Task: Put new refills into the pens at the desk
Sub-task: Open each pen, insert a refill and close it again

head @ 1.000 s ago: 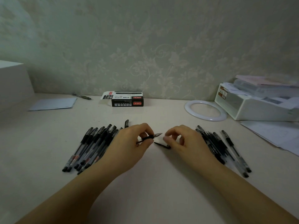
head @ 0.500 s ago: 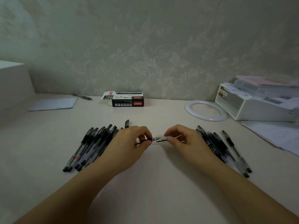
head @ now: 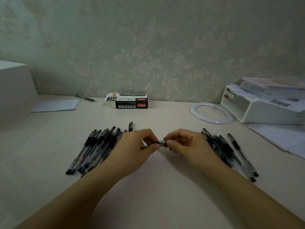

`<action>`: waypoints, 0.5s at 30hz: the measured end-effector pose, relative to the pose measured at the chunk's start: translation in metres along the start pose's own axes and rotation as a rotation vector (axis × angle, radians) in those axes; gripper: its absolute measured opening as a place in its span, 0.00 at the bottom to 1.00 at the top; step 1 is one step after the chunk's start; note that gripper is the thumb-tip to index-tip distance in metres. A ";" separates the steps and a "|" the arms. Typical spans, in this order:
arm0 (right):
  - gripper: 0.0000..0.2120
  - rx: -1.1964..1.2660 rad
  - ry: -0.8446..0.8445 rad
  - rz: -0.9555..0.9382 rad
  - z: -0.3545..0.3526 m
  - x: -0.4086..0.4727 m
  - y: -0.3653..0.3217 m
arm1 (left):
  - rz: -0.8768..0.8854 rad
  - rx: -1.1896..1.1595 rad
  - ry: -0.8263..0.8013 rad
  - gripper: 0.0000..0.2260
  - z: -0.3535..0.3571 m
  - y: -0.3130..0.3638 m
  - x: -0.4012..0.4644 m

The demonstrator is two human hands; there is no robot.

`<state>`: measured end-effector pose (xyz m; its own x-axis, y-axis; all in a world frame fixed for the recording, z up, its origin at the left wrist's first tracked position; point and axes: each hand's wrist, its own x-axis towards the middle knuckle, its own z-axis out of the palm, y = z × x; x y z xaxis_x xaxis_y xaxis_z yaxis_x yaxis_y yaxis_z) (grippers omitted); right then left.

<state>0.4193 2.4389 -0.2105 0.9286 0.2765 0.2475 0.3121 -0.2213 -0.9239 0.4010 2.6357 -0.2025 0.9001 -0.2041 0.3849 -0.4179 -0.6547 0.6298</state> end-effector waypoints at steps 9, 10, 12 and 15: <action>0.05 0.066 -0.010 0.015 -0.002 -0.001 -0.003 | -0.001 -0.035 0.025 0.05 -0.001 0.003 0.000; 0.05 0.066 -0.010 0.013 -0.002 -0.001 -0.003 | 0.001 -0.036 0.027 0.05 -0.002 0.003 0.000; 0.05 0.072 -0.008 0.011 -0.002 -0.001 -0.004 | 0.002 -0.037 0.033 0.05 -0.002 0.004 0.001; 0.05 0.071 -0.015 0.016 -0.002 -0.002 -0.005 | 0.008 -0.026 0.033 0.05 -0.001 0.004 0.000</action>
<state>0.4166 2.4374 -0.2058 0.9300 0.2878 0.2285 0.2817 -0.1591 -0.9462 0.3990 2.6342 -0.1993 0.8923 -0.1850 0.4119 -0.4286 -0.6342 0.6436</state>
